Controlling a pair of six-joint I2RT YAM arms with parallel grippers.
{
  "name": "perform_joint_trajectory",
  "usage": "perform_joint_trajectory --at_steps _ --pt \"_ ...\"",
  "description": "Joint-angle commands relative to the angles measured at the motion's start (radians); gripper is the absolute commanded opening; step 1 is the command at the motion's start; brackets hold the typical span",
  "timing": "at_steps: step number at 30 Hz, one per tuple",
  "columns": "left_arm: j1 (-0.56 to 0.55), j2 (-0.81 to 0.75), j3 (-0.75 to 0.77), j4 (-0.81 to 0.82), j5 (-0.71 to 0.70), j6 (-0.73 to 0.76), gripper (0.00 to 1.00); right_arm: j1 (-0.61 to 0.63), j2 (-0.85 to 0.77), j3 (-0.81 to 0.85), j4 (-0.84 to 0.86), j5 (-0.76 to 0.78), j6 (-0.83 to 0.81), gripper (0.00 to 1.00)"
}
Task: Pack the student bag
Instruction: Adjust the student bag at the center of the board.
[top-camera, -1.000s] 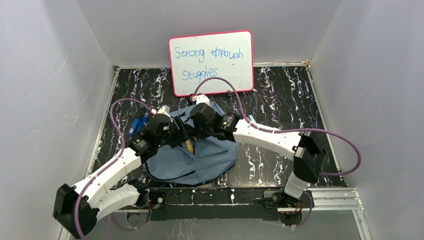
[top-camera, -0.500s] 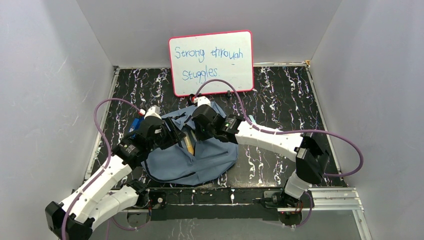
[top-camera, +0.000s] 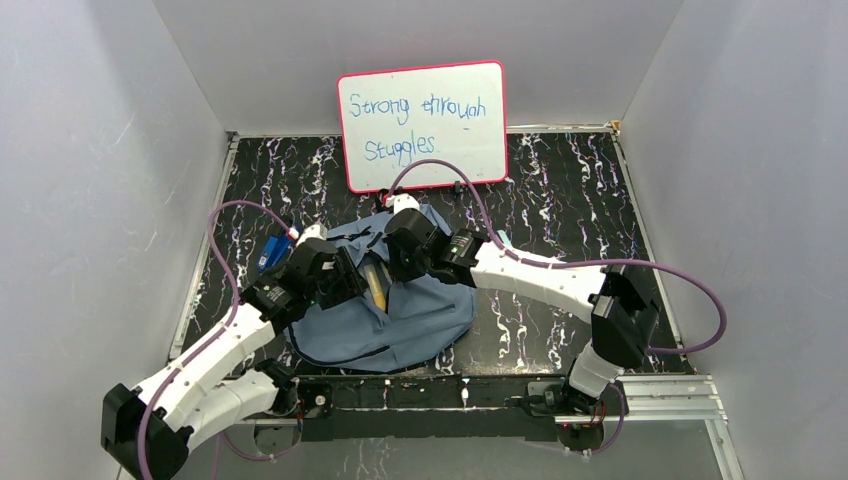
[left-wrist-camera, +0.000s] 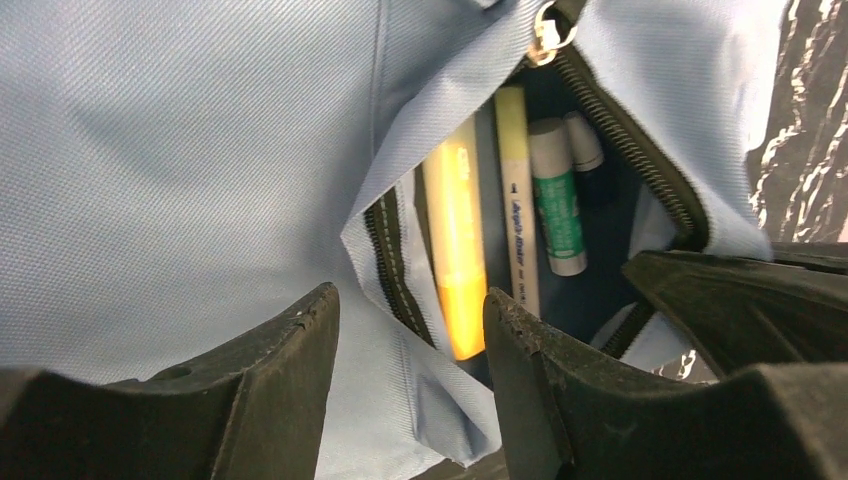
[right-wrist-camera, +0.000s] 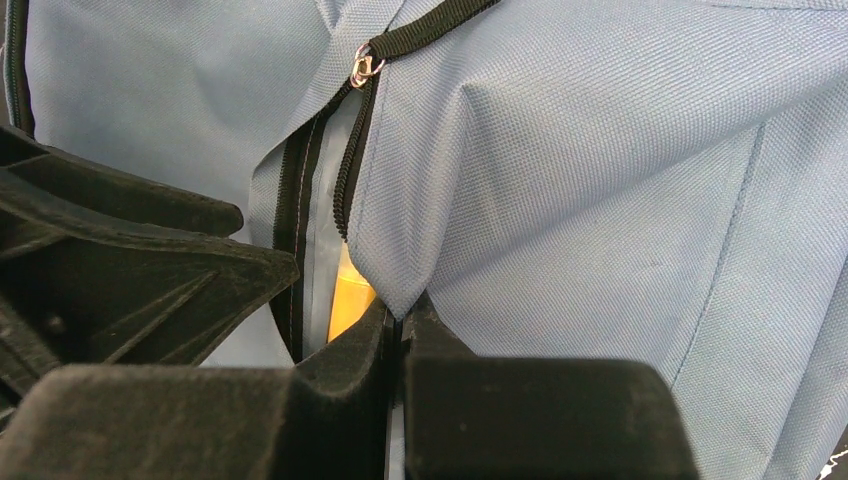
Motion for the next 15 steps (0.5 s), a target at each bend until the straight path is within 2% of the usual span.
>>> perform_joint_trajectory --at_steps 1,3,6,11,15 --pt "-0.005 0.002 -0.04 0.03 -0.018 -0.001 0.52 0.008 -0.053 0.005 0.069 -0.051 0.009 0.01" --pt "-0.005 0.005 -0.059 0.048 -0.012 -0.011 0.51 0.009 -0.054 0.004 0.072 -0.053 0.01 0.01" --pt "-0.004 0.005 -0.083 0.074 -0.005 -0.027 0.43 0.009 -0.053 0.003 0.072 -0.053 0.011 0.01" --pt "-0.005 0.0 -0.085 0.101 -0.02 -0.028 0.28 0.009 -0.049 -0.001 0.072 -0.058 0.015 0.04" --pt "-0.005 0.007 -0.06 0.095 -0.041 -0.008 0.12 0.009 -0.051 -0.018 0.097 -0.07 0.025 0.08"
